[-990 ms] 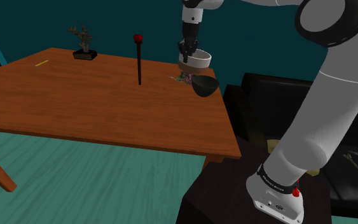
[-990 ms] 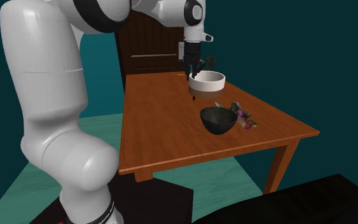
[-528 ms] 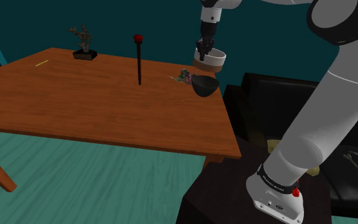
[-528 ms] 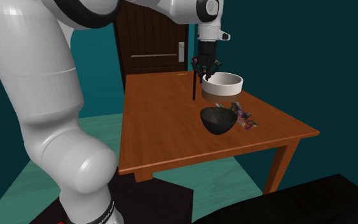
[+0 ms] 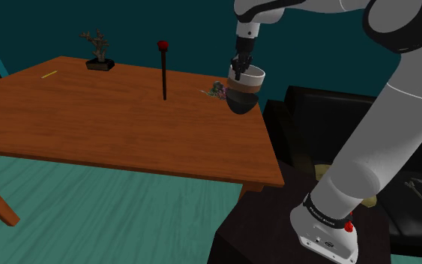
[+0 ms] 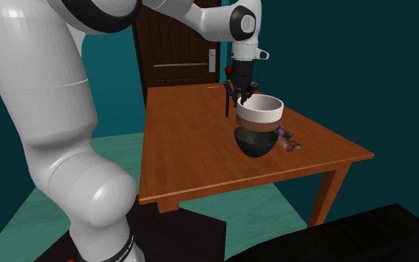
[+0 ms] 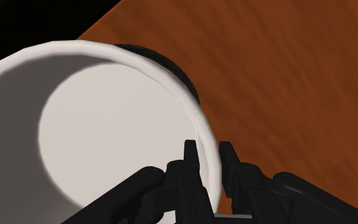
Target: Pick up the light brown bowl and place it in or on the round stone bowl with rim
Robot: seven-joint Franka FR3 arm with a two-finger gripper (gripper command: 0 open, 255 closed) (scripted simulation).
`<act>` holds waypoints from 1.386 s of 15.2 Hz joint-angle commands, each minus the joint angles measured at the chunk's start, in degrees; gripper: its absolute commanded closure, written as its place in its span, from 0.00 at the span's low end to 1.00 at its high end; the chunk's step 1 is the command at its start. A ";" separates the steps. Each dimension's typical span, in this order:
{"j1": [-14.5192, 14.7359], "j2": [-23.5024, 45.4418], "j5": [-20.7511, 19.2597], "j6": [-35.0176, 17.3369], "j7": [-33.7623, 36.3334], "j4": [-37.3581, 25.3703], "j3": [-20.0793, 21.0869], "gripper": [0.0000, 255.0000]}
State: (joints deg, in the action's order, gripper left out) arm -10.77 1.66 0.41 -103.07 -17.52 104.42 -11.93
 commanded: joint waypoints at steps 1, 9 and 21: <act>-0.01 0.06 0.01 -1.47 -0.03 1.33 -0.01 1.00; -0.05 1.21 0.28 -7.61 -0.23 6.35 -0.02 1.00; -0.11 1.13 0.27 -7.52 -0.27 6.33 -0.01 0.00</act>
State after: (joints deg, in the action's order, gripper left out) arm -10.87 2.77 0.68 -110.61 -17.79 110.76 -11.93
